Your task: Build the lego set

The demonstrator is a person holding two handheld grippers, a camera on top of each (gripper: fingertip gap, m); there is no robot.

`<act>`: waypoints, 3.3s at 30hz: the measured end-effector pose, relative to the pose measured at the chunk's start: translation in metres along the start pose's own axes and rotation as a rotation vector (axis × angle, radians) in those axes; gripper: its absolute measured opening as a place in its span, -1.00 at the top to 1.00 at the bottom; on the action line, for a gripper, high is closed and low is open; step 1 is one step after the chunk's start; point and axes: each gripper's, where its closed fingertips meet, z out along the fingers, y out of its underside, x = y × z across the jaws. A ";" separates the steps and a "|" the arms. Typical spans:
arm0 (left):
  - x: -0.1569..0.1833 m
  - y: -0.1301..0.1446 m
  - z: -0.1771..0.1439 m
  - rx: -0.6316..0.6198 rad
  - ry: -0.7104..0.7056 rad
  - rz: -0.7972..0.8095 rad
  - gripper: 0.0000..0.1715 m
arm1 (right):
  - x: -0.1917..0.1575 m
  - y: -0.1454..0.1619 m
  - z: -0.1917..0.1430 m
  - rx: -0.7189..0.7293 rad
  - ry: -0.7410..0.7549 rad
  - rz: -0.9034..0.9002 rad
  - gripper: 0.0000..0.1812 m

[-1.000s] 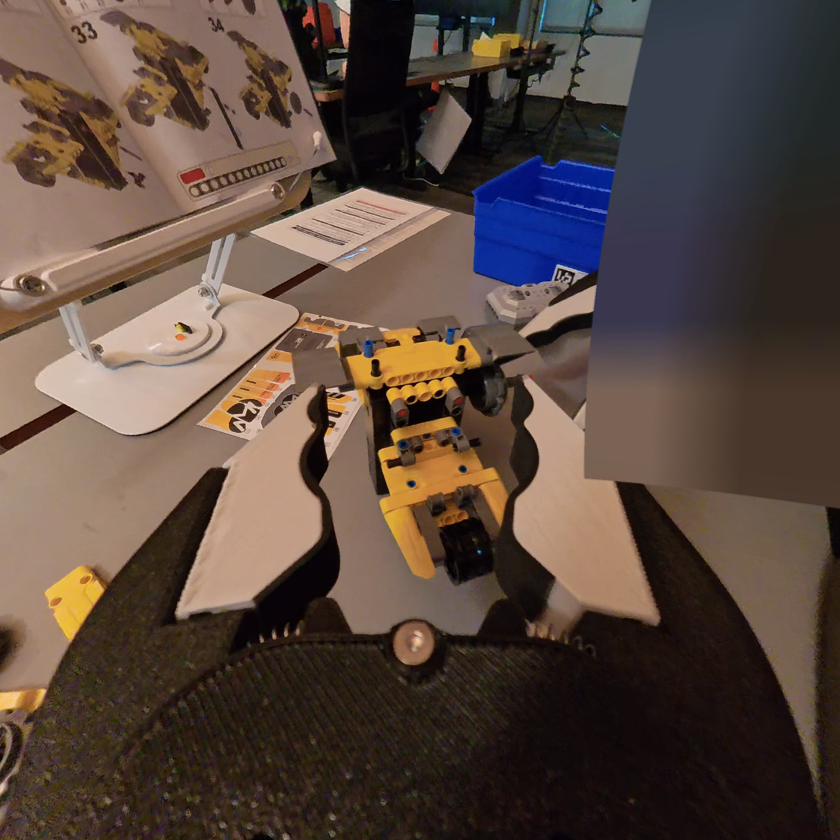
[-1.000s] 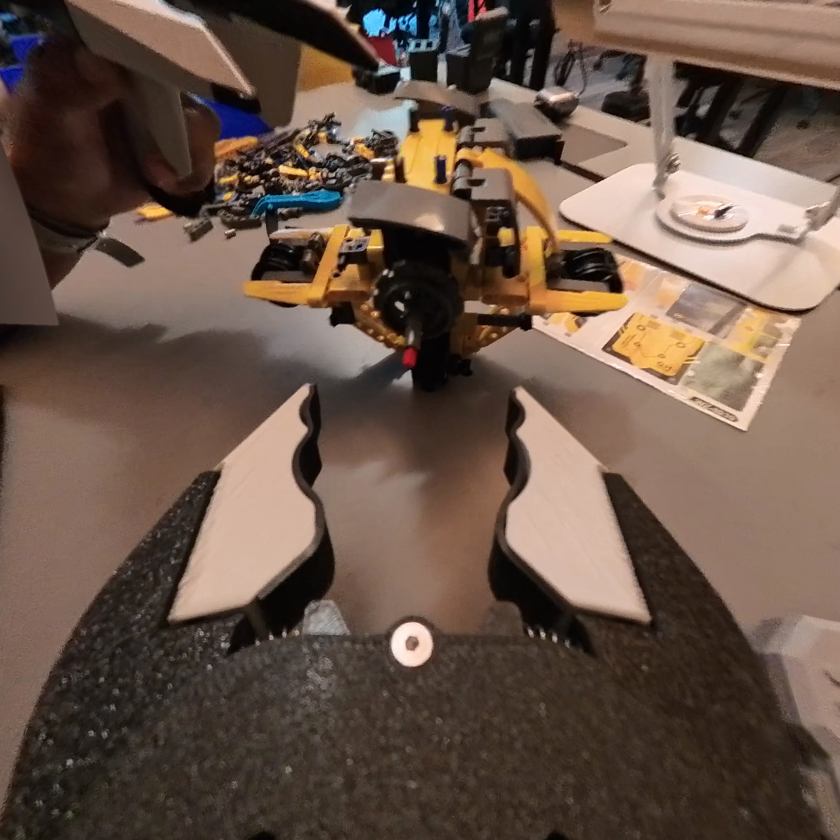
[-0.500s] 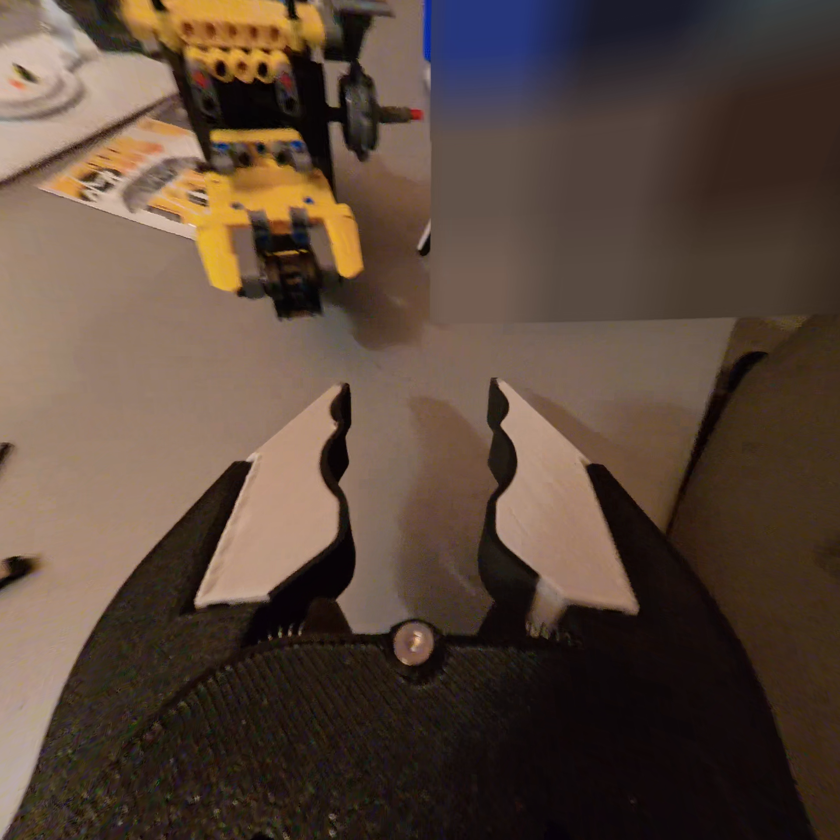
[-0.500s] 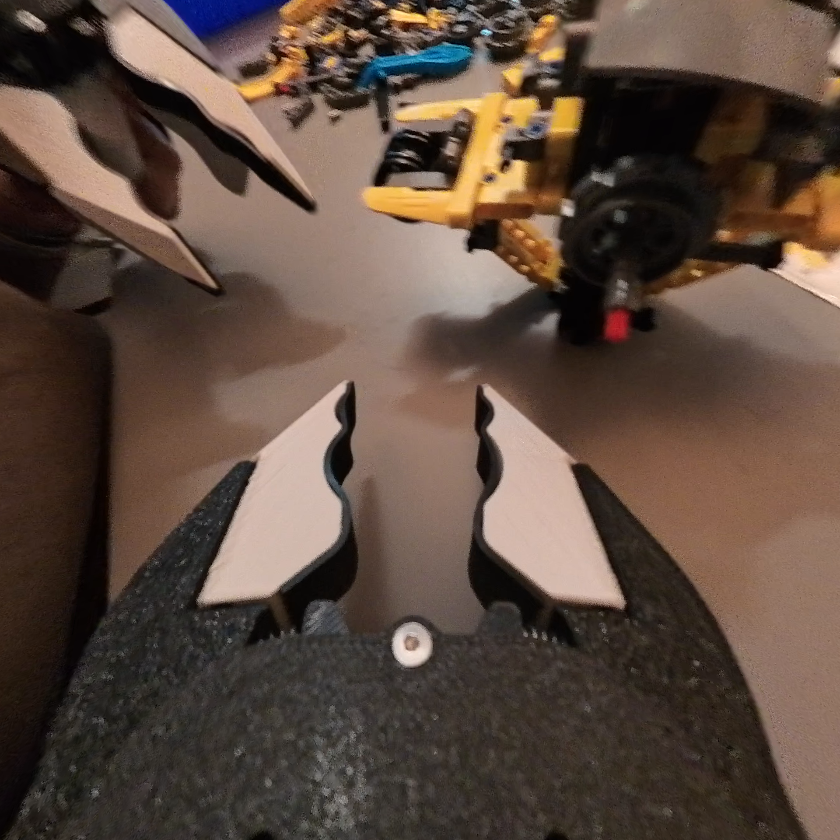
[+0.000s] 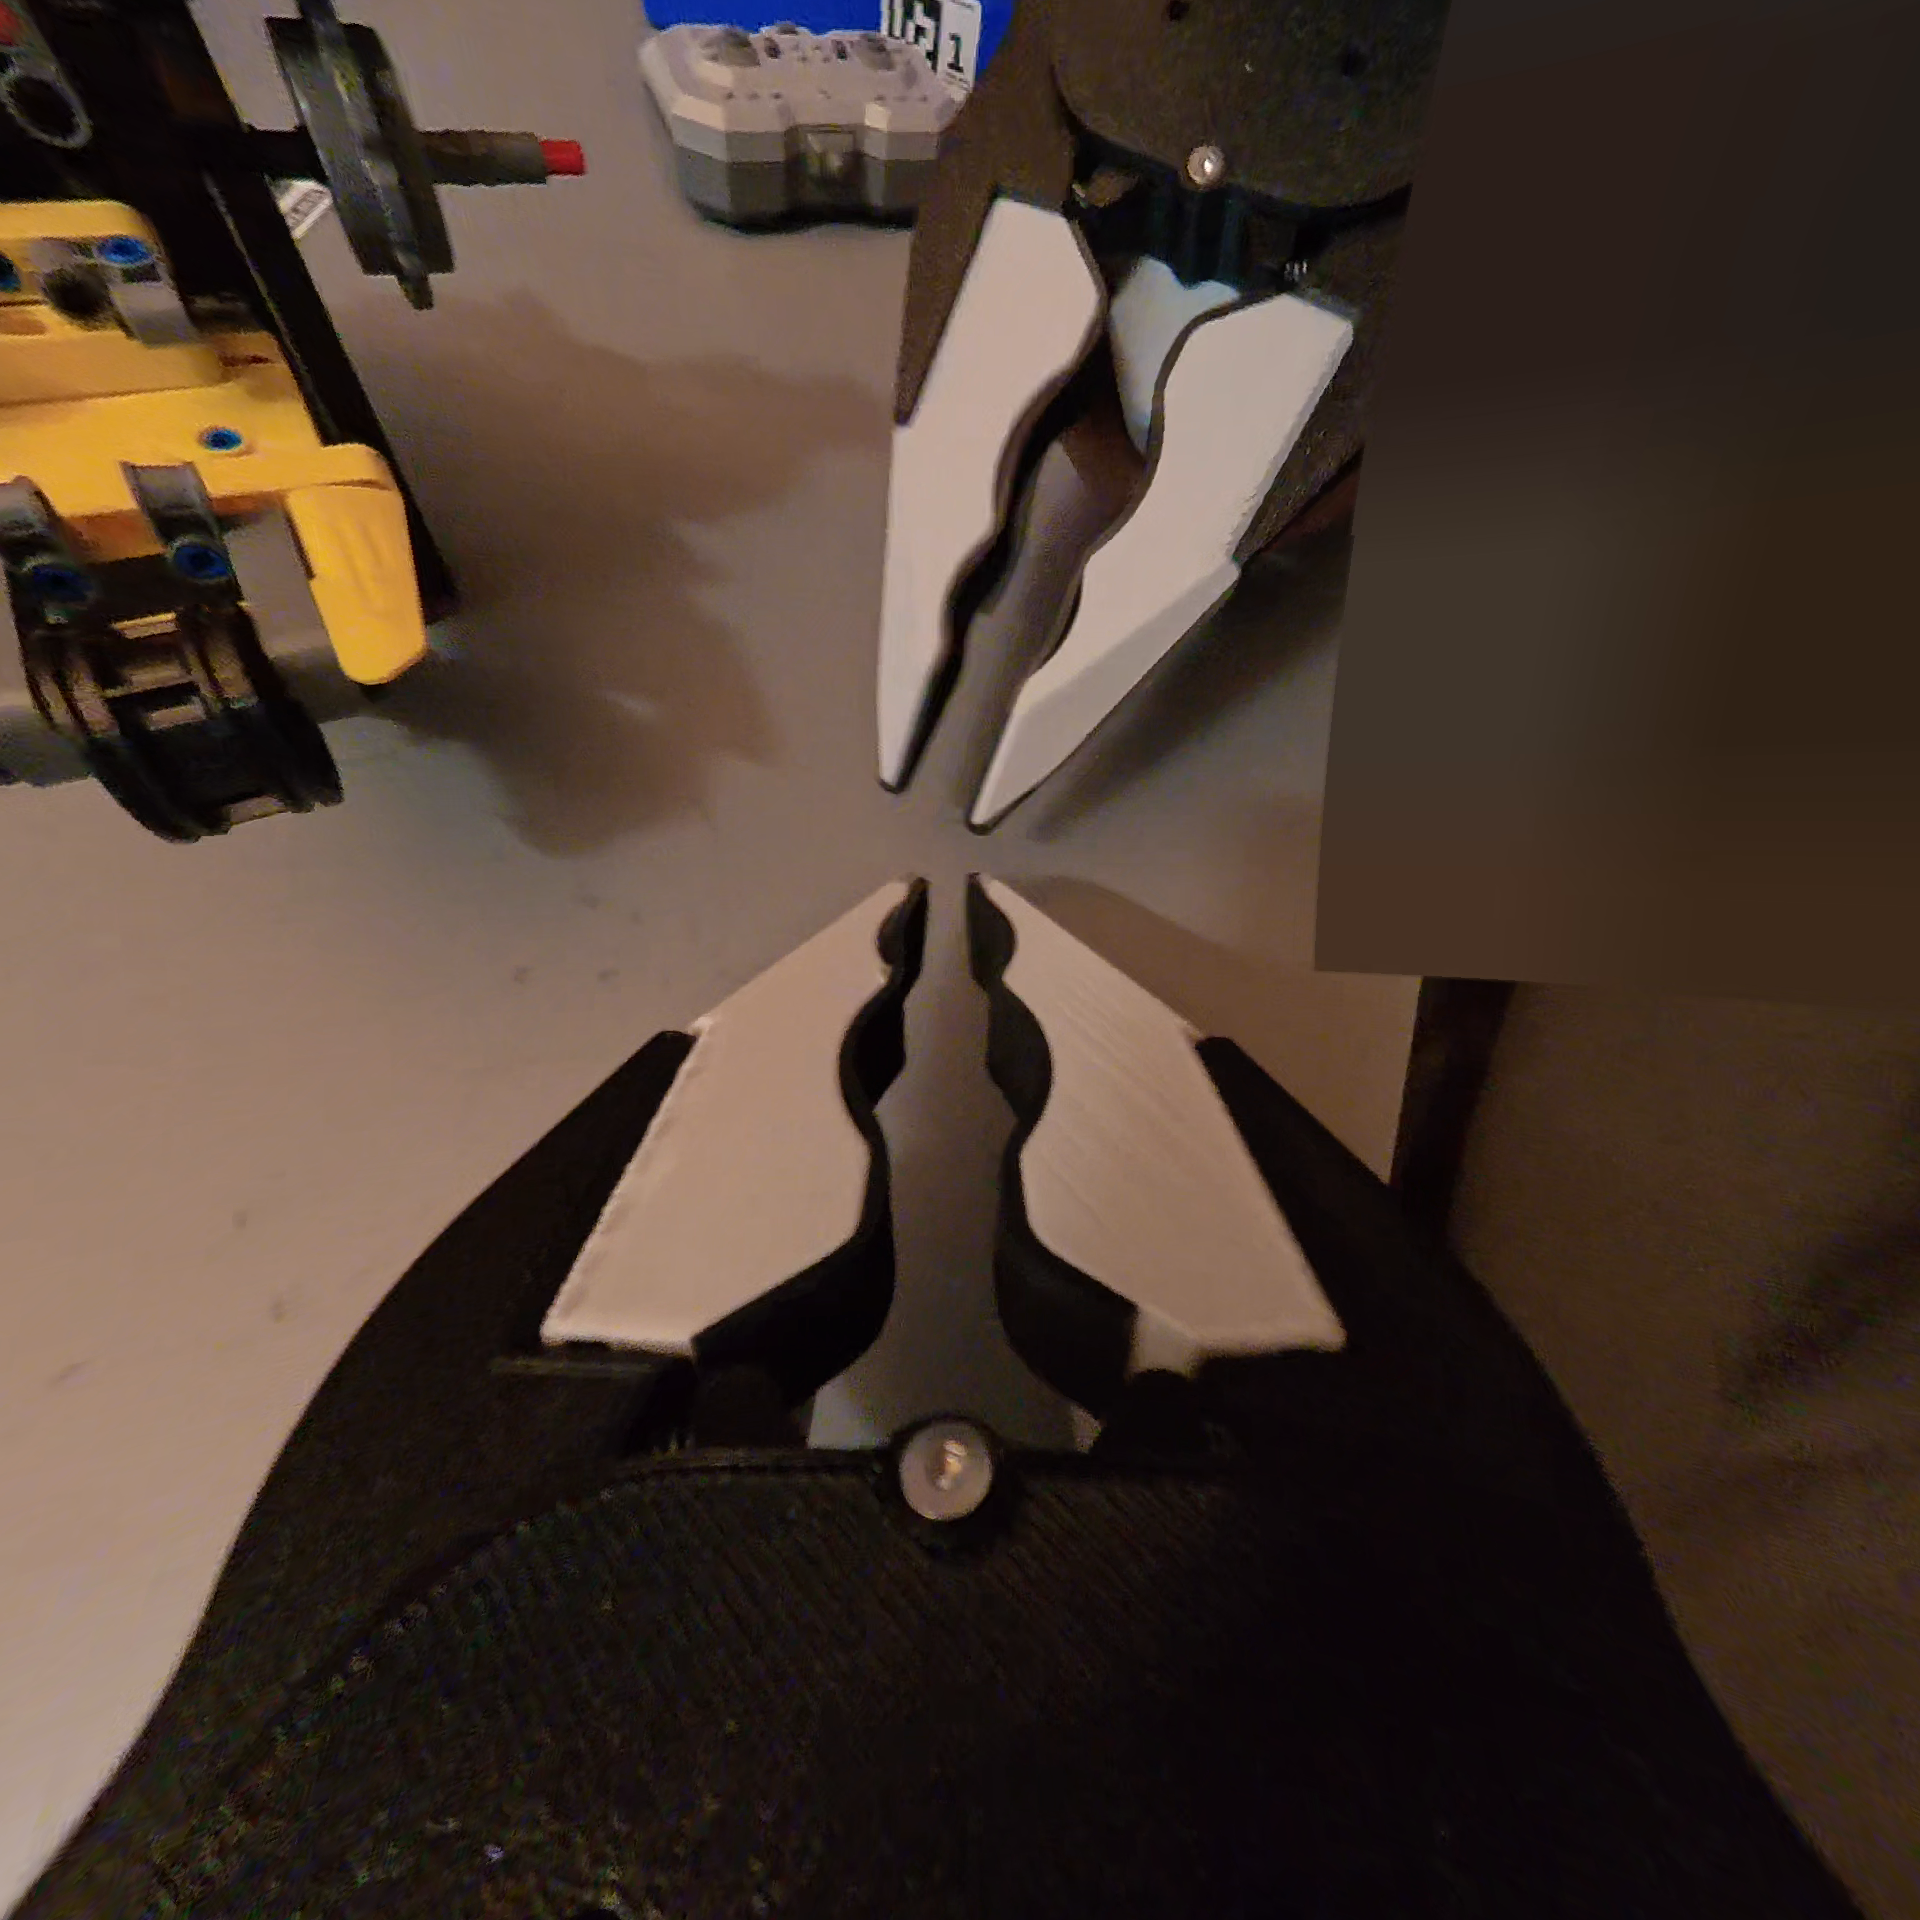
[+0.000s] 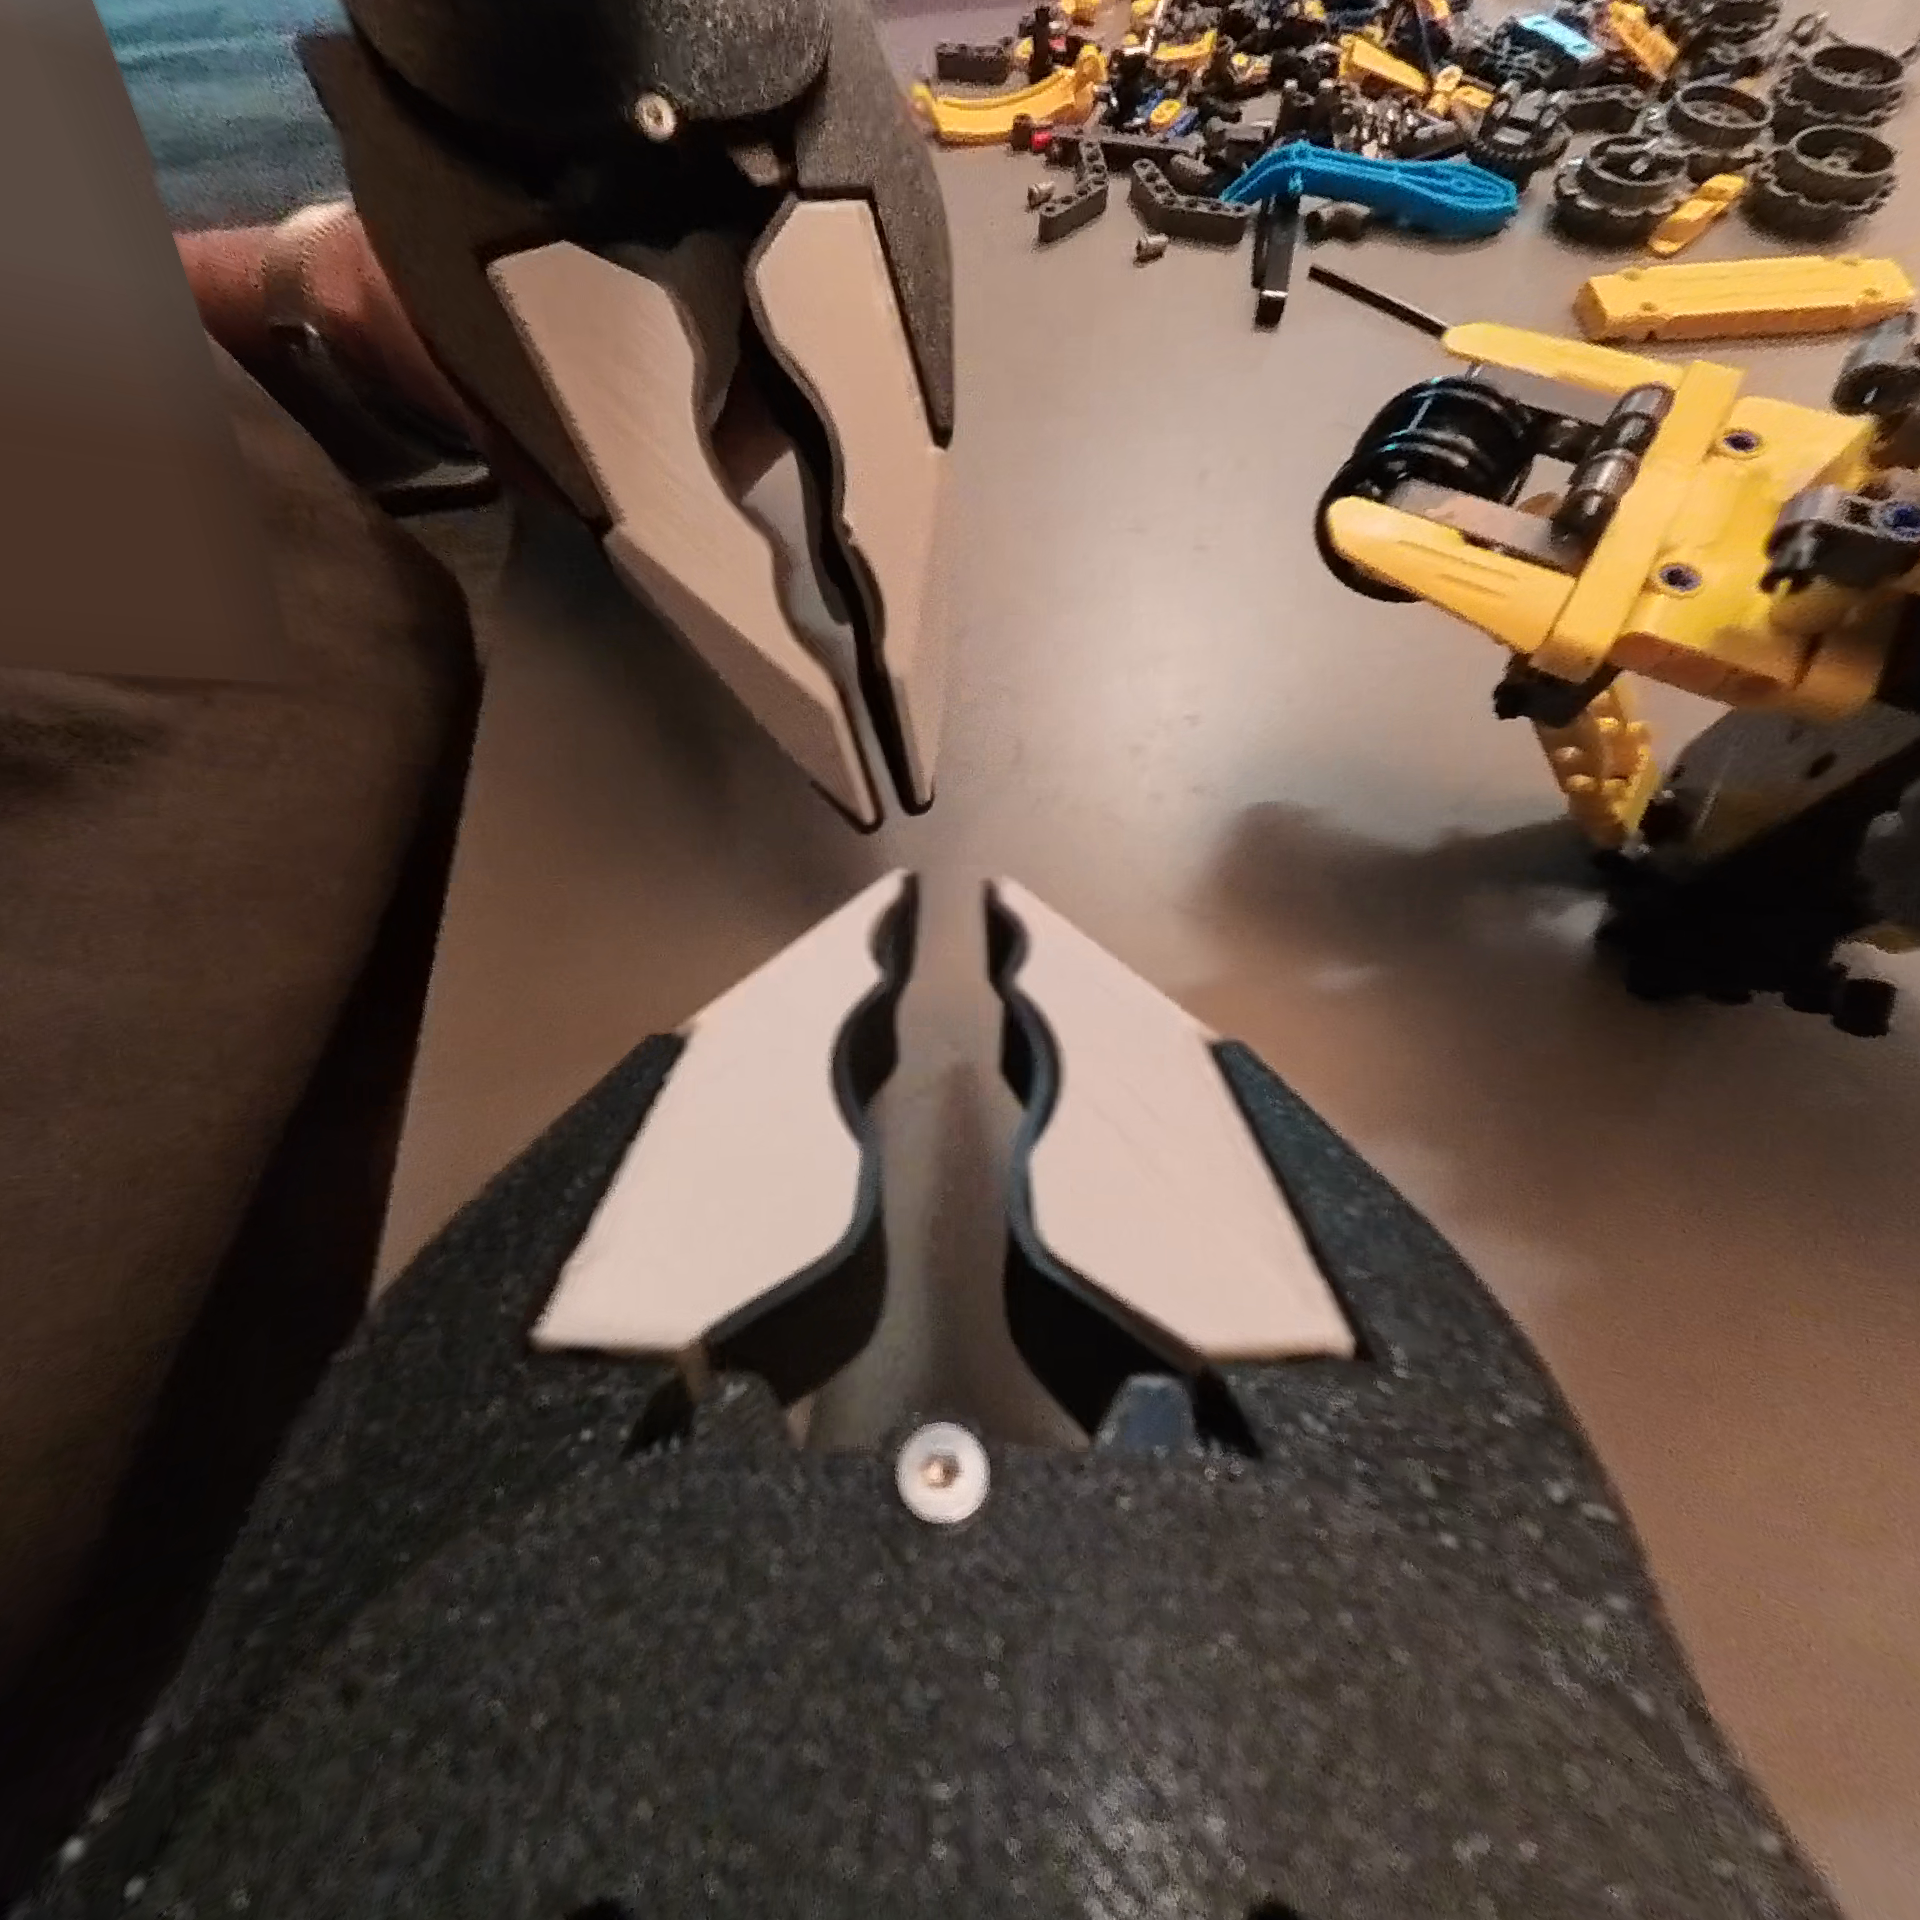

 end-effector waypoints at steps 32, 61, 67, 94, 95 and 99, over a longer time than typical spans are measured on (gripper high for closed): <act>0.010 0.007 0.006 -0.048 0.035 -0.045 0.62 | -0.011 0.019 0.005 -0.110 -0.033 -0.080 0.74; -0.027 0.006 -0.006 -0.058 -0.135 -0.068 0.38 | 0.026 0.011 -0.004 -0.039 0.117 -0.008 0.66; -0.014 0.003 0.006 -0.099 -0.108 -0.016 0.27 | 0.027 0.011 -0.004 -0.036 0.105 0.017 0.65; -0.023 0.003 0.016 -0.086 -0.049 0.002 0.28 | 0.041 0.030 0.005 -0.169 0.186 0.025 0.59; -0.024 0.005 0.017 -0.097 -0.045 -0.008 0.26 | 0.041 0.030 0.005 -0.168 0.180 0.033 0.59; -0.024 0.013 0.023 -0.156 -0.032 -0.028 0.20 | 0.041 0.030 0.005 -0.167 0.176 0.038 0.59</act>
